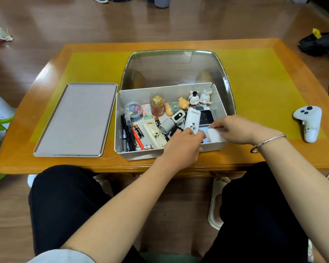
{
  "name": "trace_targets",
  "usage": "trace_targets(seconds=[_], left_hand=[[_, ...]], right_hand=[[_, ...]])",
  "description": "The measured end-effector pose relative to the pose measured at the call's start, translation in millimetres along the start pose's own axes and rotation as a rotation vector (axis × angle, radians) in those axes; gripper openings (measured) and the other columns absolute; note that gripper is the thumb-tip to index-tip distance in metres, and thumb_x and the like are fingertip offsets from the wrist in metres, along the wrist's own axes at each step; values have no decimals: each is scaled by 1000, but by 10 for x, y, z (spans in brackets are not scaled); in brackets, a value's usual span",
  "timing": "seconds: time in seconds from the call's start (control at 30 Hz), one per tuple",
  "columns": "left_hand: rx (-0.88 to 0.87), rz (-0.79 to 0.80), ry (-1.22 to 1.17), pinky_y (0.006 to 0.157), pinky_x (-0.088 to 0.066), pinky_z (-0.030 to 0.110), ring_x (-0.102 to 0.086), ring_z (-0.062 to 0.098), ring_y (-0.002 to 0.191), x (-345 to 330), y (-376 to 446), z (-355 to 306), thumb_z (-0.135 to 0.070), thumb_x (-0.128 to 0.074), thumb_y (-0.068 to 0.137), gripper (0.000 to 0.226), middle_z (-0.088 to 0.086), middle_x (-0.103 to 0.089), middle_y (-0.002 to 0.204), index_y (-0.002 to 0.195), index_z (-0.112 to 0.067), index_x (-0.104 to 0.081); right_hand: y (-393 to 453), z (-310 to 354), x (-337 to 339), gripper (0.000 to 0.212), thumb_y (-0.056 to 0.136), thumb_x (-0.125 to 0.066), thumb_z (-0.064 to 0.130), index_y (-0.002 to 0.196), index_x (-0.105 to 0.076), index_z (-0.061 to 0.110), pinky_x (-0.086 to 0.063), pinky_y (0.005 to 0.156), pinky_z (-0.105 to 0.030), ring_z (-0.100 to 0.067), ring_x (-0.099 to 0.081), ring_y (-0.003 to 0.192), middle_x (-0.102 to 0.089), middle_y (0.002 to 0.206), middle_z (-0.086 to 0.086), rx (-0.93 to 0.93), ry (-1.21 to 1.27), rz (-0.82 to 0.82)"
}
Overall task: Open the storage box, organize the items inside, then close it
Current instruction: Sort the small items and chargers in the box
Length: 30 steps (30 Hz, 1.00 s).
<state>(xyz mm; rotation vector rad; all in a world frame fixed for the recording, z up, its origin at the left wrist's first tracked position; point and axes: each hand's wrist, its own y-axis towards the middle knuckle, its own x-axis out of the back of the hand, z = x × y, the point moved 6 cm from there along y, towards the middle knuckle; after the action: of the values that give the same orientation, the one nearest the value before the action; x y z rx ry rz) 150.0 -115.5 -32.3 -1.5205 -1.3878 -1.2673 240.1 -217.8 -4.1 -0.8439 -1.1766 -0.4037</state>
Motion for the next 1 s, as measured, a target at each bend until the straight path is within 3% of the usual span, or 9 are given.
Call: trace_targets(seconds=[0.1,0.23,0.33,0.47,0.7,1.0], left_hand=[[-74,-56,49,80,-42,37,-52,24,104,22,-33,-56,-25,-56,91,37,6,-66,102,126,-21,-48],[-91,-46,21,80,-42,37,-53,23,106,37,-20,-47,-24,-56,92,46,9,-65,106,136,-24,-44],[-73,-44,48,82,-40,36,-55,24,105,13,-22,-39,-25,-54,92,39,10,-64,106,131,-20,-47],[-82,9,76,86,-34,37,-50,22,115,-13,14,-21,-26,-51,94,26,9,-63,113,116,-17,-59],[-76,59,82,89,-32,39,-44,19,122,-28,39,-18,-29,-50,94,26,7,-62,115,114,-19,-63],[-83,77,79,86,-33,38,-47,22,116,-11,29,-26,-34,-48,94,30,4,-65,113,115,-18,-63]], right_hand=[[-7,-15,24,41,88,-45,3,121,-62,19,-44,90,-26,-20,-57,110,-65,121,-1,19,91,-11],[62,24,16,44,91,-41,7,129,-55,21,-42,98,-37,-24,-51,121,-57,132,-1,-19,-3,9],[118,49,-27,46,91,-35,10,133,-49,23,-37,102,-40,-26,-46,126,-52,137,-2,-84,-104,33],[170,52,-65,37,97,-30,20,126,-53,18,-38,100,-42,-27,-49,120,-56,131,-5,-106,-136,56],[204,87,-50,34,100,-31,28,111,-59,14,-44,92,-39,-28,-54,109,-61,119,-9,-108,-107,85],[186,87,-76,31,101,-27,28,102,-56,17,-37,88,-39,-25,-54,108,-62,116,-5,-121,-158,26]])
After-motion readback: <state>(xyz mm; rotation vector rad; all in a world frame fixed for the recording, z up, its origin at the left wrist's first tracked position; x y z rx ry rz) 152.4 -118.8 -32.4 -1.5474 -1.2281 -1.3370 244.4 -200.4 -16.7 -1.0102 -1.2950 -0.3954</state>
